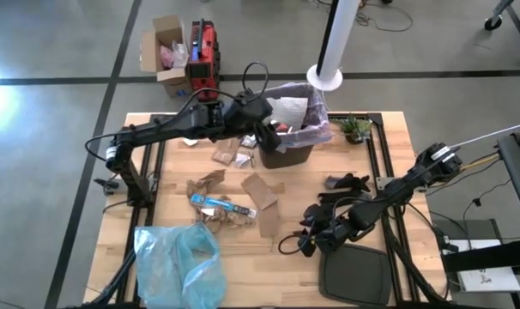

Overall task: Place trash/remove bag and relplace
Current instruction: Put the cardboard into the trash bin

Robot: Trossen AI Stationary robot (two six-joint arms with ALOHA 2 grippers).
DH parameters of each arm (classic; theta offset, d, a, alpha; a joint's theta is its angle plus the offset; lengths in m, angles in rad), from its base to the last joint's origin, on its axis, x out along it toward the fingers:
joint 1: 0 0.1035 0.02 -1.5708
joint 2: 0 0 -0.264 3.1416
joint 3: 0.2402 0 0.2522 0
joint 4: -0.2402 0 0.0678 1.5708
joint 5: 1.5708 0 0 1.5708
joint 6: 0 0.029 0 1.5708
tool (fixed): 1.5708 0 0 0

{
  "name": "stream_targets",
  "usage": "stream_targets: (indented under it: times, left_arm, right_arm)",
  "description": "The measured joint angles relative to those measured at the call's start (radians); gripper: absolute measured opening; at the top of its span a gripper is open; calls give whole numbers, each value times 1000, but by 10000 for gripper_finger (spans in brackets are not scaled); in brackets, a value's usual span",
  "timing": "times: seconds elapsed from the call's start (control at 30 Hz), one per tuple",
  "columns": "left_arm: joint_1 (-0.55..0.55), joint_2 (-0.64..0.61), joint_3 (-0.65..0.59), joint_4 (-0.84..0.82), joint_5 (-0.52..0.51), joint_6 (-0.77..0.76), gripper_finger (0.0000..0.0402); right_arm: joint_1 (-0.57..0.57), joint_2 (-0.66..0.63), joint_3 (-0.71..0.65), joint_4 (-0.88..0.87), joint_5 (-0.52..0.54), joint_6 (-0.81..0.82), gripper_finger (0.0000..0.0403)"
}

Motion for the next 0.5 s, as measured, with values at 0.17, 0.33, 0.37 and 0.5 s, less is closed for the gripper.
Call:
stream_targets:
  times: [0.17,0.33,0.37,0.5]
  left_arm:
    - [-46,-71,70,-260,0,-21,255]
    - [-151,-156,65,-535,0,-186,277]
    - [-176,-176,45,-571,0,-234,278]
    - [-310,-263,-92,-587,-50,-409,271]
  right_arm:
    - [-39,9,0,92,-7,-200,210]
    - [-128,61,0,162,-74,-260,206]
    - [-146,79,-1,179,-84,-242,204]
    - [-200,148,0,262,-144,-91,200]
